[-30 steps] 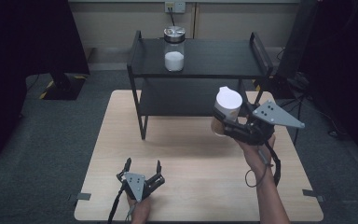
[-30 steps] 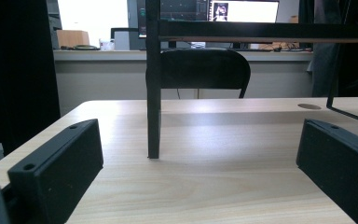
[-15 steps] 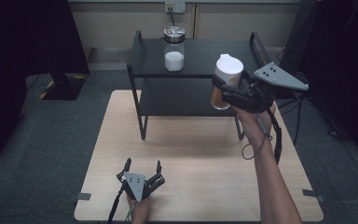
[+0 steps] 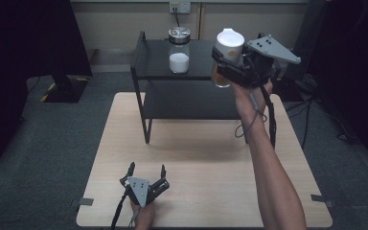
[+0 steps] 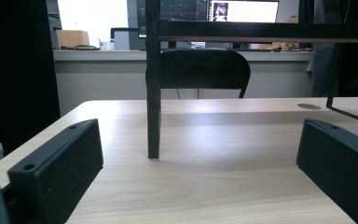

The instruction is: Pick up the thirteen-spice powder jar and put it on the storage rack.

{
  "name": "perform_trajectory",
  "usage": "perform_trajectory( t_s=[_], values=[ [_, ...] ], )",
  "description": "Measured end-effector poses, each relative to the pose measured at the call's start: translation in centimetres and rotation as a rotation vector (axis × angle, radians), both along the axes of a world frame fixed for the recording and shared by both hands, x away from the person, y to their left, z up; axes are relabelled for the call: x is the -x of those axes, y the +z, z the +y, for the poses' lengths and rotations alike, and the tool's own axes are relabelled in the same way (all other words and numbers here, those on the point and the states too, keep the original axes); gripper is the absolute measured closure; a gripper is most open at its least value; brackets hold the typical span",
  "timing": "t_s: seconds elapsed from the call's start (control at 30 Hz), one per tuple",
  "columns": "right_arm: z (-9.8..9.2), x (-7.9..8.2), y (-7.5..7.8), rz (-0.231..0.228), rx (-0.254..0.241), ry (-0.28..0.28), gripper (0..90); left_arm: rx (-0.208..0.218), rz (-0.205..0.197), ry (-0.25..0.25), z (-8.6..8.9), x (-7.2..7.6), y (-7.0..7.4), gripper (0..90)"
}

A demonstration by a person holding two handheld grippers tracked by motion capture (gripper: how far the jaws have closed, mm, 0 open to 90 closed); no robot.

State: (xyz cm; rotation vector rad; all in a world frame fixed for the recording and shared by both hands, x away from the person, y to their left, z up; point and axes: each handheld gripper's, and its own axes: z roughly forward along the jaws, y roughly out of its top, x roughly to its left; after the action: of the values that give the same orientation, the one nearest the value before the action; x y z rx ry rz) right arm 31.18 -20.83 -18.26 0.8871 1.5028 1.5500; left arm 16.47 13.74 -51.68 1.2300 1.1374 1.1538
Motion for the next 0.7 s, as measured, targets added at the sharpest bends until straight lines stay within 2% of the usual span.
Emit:
perform_trajectory(
  t_s=[0.1,0.17,0.37,0.47,0.7],
  values=[
    [0.8,-0.8,0.1,-0.012,-0.003,-0.026,30.1,-0.001,0.000,0.000,0.0,0.0,0.0,0.0],
    [1.3,-1.3,0.2,-0.004,-0.016,-0.040,30.0,0.000,0.000,0.000,0.0,0.0,0.0,0.0],
    [2.3,-2.8,0.4,0.016,-0.004,-0.089,30.1,0.000,0.000,0.000,0.0,0.0,0.0,0.0],
    [2.3,-3.5,0.4,0.033,-0.011,-0.090,30.0,0.000,0.000,0.000,0.0,0.0,0.0,0.0],
    [2.3,-4.4,0.2,0.028,0.007,-0.083,30.0,0.000,0.000,0.000,0.0,0.0,0.0,0.0]
  ],
)
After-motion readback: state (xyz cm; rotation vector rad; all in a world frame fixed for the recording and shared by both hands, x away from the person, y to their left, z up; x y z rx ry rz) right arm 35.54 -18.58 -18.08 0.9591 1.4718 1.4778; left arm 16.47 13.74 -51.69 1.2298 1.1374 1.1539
